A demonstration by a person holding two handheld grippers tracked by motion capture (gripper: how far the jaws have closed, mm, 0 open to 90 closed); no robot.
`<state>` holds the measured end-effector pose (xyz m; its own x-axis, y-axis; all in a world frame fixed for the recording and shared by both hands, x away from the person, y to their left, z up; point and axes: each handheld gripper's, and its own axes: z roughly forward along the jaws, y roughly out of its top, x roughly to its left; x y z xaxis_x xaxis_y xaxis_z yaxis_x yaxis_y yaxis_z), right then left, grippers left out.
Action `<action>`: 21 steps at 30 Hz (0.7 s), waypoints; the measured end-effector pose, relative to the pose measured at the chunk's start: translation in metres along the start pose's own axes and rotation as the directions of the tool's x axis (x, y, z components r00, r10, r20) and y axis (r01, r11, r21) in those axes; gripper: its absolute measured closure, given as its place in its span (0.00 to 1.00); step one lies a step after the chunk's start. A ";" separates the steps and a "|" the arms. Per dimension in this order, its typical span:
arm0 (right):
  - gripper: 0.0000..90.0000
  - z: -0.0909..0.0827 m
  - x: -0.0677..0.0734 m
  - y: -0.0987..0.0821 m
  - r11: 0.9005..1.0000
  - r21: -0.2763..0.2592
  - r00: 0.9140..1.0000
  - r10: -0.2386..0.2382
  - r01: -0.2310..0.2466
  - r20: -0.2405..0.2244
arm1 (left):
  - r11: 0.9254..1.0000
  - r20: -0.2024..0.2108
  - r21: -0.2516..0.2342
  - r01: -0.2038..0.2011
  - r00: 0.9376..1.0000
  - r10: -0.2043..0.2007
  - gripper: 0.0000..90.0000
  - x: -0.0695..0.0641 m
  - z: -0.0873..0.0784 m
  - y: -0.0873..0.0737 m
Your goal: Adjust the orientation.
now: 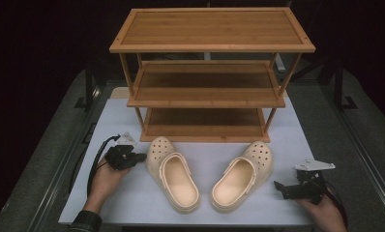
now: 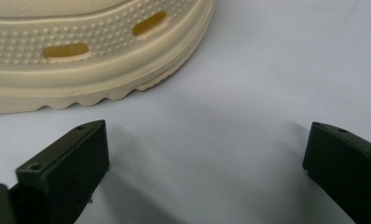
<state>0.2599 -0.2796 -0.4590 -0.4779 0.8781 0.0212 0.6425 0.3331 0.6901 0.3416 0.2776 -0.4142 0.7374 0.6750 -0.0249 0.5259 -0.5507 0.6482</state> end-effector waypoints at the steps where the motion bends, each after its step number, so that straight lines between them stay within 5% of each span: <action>1: 0.00 0.000 0.000 0.000 1.000 0.000 1.000 0.000 0.000 0.000 | 1.000 0.005 0.001 -0.010 1.000 0.010 1.00 0.000 0.005 0.006; 21: 0.00 0.000 0.000 0.000 1.000 -0.001 1.000 -0.001 0.001 0.000 | 0.997 0.046 0.000 -0.078 0.996 0.078 1.00 -0.014 0.049 0.051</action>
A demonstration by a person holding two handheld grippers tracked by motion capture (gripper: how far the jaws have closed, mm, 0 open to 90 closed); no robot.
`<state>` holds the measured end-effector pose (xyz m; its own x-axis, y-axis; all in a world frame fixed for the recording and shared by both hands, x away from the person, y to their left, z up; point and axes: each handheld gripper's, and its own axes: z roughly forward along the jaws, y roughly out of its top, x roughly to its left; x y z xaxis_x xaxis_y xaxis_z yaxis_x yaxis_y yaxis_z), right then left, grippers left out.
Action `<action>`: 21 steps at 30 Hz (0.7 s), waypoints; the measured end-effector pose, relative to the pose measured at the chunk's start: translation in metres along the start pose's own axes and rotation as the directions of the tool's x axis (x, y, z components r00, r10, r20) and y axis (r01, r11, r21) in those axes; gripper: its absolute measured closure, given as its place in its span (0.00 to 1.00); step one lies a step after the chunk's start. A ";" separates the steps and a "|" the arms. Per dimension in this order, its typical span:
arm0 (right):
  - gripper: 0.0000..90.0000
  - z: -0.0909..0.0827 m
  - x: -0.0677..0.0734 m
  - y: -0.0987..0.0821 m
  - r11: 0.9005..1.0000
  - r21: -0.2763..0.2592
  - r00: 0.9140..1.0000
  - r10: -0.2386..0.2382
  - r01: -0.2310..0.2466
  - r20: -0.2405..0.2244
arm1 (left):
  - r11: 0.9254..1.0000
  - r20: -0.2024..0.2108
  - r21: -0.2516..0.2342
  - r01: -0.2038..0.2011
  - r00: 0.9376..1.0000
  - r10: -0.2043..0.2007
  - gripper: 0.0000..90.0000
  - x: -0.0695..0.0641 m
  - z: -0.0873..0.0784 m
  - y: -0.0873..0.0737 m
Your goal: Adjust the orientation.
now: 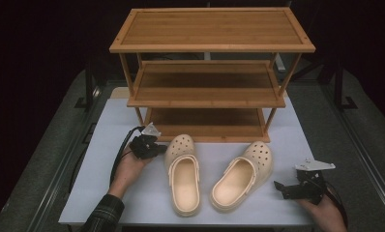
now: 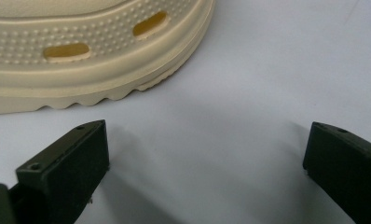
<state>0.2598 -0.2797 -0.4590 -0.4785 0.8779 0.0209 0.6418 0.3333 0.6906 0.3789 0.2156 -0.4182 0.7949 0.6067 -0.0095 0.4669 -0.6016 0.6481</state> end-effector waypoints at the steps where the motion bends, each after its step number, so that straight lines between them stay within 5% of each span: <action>1: 0.00 0.000 0.000 0.000 1.000 0.000 1.000 0.000 0.000 0.000 | 1.000 0.000 0.000 0.000 1.000 0.000 1.00 0.000 0.000 0.000; 14: 0.00 0.000 0.000 0.000 1.000 0.000 1.000 0.000 0.000 0.000 | 1.000 0.013 -0.006 -0.006 1.000 0.006 1.00 -0.004 0.010 0.009; 21: 0.00 0.000 0.000 0.000 1.000 0.000 1.000 0.000 0.000 0.000 | 1.000 0.011 -0.017 0.002 1.000 -0.002 1.00 -0.001 -0.004 0.000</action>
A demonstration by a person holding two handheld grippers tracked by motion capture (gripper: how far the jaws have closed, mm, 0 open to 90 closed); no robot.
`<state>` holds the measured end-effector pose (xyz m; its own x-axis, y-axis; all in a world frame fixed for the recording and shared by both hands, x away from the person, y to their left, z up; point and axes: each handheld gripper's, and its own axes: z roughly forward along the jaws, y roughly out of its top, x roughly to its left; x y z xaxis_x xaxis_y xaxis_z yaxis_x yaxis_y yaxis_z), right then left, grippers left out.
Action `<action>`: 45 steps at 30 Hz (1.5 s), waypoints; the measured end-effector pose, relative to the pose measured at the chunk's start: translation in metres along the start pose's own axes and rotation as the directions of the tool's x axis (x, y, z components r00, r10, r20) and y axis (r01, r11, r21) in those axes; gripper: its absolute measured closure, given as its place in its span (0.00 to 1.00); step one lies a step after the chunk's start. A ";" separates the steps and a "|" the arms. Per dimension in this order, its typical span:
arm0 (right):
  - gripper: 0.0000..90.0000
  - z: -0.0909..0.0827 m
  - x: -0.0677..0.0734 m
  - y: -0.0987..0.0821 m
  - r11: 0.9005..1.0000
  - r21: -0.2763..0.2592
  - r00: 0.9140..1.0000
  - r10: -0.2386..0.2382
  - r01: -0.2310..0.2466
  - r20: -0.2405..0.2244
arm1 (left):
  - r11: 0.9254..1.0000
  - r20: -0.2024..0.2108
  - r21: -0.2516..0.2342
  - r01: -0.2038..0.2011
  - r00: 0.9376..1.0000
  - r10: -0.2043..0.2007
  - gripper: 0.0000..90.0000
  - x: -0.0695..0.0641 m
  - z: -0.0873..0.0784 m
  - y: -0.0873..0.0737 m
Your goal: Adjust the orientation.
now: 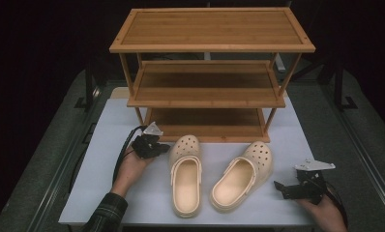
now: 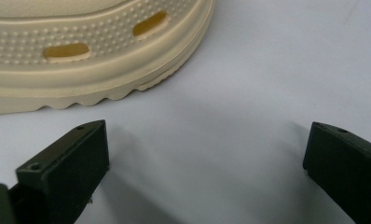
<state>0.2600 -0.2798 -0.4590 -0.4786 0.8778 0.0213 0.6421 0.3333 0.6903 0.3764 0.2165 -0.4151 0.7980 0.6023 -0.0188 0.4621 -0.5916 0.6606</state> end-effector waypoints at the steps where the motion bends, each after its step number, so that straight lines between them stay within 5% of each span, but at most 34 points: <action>1: 0.00 0.000 0.000 0.000 1.000 0.001 1.000 0.002 -0.002 -0.001 | 1.000 0.000 -0.007 0.005 1.000 -0.005 1.00 0.000 -0.005 -0.003; 6: 0.00 0.000 0.000 0.000 1.000 0.002 1.000 0.003 -0.003 -0.001 | 0.999 -0.001 -0.024 0.023 1.000 -0.023 0.99 0.000 -0.018 -0.012; 10: 0.00 0.000 0.000 0.000 1.000 0.002 1.000 0.003 -0.003 -0.001 | 0.998 -0.009 -0.030 0.048 0.999 -0.048 0.71 0.000 -0.026 -0.019; 11: 0.00 0.000 0.000 0.000 1.000 0.002 1.000 0.003 -0.003 0.000 | 0.998 -0.018 -0.028 0.058 0.998 -0.058 0.71 0.000 -0.029 -0.021; 16: 0.00 0.000 0.000 0.000 1.000 0.002 1.000 0.003 -0.003 -0.001 | 0.996 -0.051 -0.056 0.075 0.996 -0.078 0.32 -0.005 -0.042 -0.033; 24: 0.00 0.000 0.000 0.000 1.000 0.000 1.000 0.001 -0.001 -0.001 | 0.998 -0.114 -0.011 0.057 0.992 -0.058 0.10 -0.021 -0.065 -0.070; 34: 0.00 0.000 0.000 0.000 1.000 0.002 1.000 0.000 0.000 0.000 | 0.997 -0.147 0.034 0.066 0.987 -0.061 0.00 -0.038 -0.074 -0.117; 37: 0.00 0.000 0.000 0.000 1.000 0.004 1.000 0.001 -0.001 0.000 | 0.997 -0.170 0.029 0.064 0.984 -0.059 0.00 -0.040 -0.071 -0.125; 42: 0.00 0.000 0.000 0.001 1.000 0.007 1.000 0.002 -0.002 0.000 | 0.993 -0.133 -0.042 0.107 0.985 -0.112 0.00 -0.035 -0.070 -0.136; 45: 0.00 0.000 0.000 0.001 1.000 0.009 1.000 0.001 -0.001 0.000 | 0.994 -0.139 -0.038 0.102 0.985 -0.106 0.00 -0.036 -0.070 -0.136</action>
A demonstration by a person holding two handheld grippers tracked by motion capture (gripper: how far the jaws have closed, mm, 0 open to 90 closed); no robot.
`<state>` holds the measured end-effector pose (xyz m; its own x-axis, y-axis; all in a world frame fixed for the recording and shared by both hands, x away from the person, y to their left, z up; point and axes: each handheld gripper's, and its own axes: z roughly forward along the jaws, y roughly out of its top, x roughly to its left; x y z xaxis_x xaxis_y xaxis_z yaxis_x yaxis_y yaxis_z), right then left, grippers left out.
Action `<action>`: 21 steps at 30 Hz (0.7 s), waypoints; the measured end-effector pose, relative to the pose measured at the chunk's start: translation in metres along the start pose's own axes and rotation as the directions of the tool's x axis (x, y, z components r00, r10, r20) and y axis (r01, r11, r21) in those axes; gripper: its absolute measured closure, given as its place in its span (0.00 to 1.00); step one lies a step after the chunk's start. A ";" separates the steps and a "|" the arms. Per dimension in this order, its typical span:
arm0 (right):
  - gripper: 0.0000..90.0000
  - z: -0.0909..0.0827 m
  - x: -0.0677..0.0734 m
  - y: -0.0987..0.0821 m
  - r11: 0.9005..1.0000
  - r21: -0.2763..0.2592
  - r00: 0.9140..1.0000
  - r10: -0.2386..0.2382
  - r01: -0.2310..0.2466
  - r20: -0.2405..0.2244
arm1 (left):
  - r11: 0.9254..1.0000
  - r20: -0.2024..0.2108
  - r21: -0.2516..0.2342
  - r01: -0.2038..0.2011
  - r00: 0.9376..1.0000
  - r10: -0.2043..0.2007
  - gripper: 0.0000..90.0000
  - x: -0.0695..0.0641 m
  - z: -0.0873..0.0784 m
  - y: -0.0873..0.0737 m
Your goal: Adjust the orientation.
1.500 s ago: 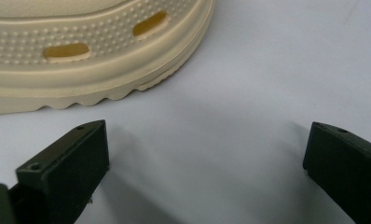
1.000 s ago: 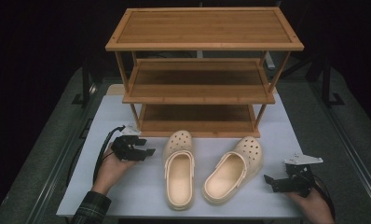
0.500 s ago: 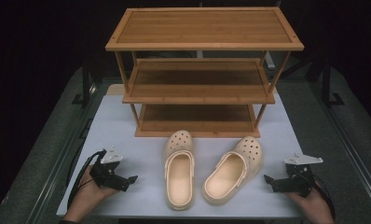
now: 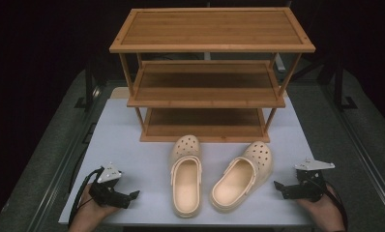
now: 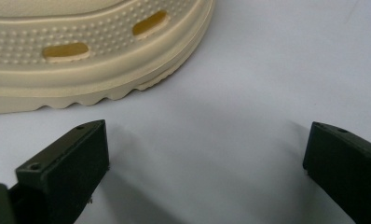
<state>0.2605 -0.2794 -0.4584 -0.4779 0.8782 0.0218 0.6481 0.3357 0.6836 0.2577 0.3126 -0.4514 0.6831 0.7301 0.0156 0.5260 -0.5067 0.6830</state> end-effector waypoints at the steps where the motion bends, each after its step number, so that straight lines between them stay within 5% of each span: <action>1: 0.00 0.000 0.000 0.000 1.000 0.001 1.000 0.000 0.000 0.000 | 1.000 0.000 -0.004 0.002 1.000 -0.002 0.00 0.000 0.000 0.000; 6: 0.00 0.000 -0.001 0.004 1.000 0.027 1.000 0.008 -0.007 -0.007 | 1.000 0.002 -0.004 0.004 1.000 -0.004 0.00 0.000 0.000 0.000; 7: 0.12 -0.004 0.000 0.007 0.999 0.043 1.000 0.003 -0.003 -0.005 | 1.000 0.002 -0.004 0.005 1.000 -0.005 0.00 0.000 0.000 0.000; 11: 0.24 -0.010 0.001 0.010 1.000 0.017 1.000 0.016 -0.015 -0.017 | 1.000 0.003 -0.002 0.005 1.000 -0.005 0.00 0.001 0.000 0.000; 14: 0.48 -0.016 -0.004 0.017 1.000 -0.003 0.999 0.018 -0.018 -0.029 | 1.000 0.004 -0.002 0.006 1.000 -0.006 0.00 0.001 0.000 0.000; 18: 0.65 -0.018 -0.007 0.021 0.999 -0.015 0.999 0.029 -0.030 -0.042 | 1.000 0.004 -0.002 0.006 1.000 -0.006 0.00 0.001 0.000 0.000; 21: 0.93 -0.019 -0.008 0.028 0.999 -0.042 0.998 0.029 -0.031 -0.053 | 1.000 0.004 -0.002 0.006 1.000 -0.006 0.00 0.001 0.000 0.000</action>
<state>0.2713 -0.2833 -0.4255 -0.4898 0.8681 0.0804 0.6370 0.2934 0.7128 0.2585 0.3129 -0.4516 0.6822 0.7312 0.0086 0.5288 -0.5015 0.6847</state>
